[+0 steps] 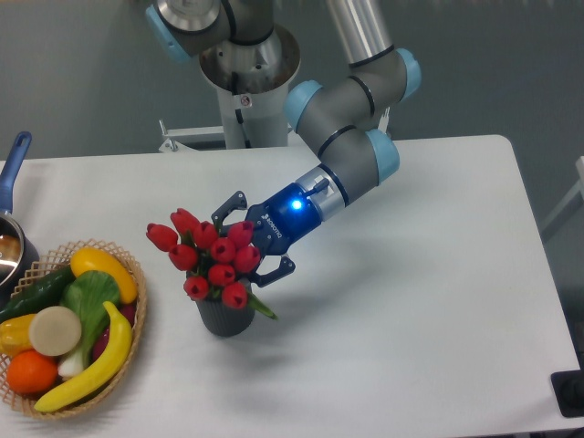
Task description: Insert the flowers into the vase
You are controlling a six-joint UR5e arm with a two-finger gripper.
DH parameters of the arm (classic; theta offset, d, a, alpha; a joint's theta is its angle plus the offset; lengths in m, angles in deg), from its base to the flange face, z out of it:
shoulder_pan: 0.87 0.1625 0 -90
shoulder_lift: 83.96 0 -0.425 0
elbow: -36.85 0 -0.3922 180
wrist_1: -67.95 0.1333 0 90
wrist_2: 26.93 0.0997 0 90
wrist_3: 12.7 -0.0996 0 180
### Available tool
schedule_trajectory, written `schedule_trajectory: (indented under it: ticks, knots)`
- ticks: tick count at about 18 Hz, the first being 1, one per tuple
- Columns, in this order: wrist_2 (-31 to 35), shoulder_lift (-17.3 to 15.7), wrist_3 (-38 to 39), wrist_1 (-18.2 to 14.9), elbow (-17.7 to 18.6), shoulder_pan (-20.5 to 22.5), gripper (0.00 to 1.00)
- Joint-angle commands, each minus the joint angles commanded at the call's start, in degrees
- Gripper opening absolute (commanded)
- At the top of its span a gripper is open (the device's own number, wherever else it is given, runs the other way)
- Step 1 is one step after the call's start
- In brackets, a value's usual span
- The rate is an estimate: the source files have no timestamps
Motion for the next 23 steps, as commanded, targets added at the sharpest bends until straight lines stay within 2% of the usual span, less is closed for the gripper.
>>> schedule_trajectory:
  ticks: [1, 4, 6, 10, 14, 17, 20, 23]
  knots:
    - [0.0, -0.1, -0.3, 0.0, 0.0, 0.2, 0.86]
    - [0.0, -0.4, -0.4, 0.1, 0.4, 0.4, 1.00]
    - [1.0, -0.6, -0.5, 0.1, 0.2, 0.5, 1.00]
    - [8.9, -2.3, -2.5, 0.0, -0.1, 0.9, 1.00]
    - [11.9, -4.4, -2.1, -0.1, -0.2, 2.6, 1.00]
    - [15.2, -6.3, -2.2, -0.2, 0.0, 5.0, 1.00]
    - [15.6, -8.1, -2.5, -0.1, 0.3, 7.4, 1.00]
    - [20.3, -10.4, -2.6, 0.0, -1.0, 10.5, 1.00]
